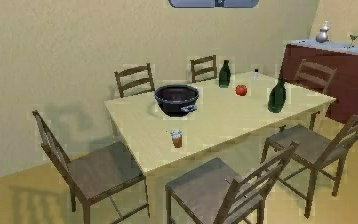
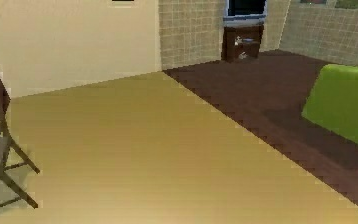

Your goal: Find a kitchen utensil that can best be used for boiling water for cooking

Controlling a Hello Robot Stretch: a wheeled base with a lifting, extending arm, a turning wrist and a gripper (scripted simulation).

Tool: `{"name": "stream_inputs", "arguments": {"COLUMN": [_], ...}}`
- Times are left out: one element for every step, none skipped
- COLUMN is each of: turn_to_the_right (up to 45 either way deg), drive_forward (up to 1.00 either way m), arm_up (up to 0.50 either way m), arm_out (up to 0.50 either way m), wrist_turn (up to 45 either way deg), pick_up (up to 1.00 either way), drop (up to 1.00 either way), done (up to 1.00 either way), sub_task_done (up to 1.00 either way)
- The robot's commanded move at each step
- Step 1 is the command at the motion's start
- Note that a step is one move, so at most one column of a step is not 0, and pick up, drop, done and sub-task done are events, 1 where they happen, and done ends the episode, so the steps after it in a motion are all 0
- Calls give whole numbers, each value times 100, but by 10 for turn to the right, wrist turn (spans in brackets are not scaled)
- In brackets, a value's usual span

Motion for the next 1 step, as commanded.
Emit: {"name": "stream_inputs", "arguments": {"turn_to_the_right": [0], "drive_forward": [0], "arm_up": [0], "arm_out": [0], "wrist_turn": [0], "pick_up": [0], "drop": [0], "done": [100], "sub_task_done": [0]}}
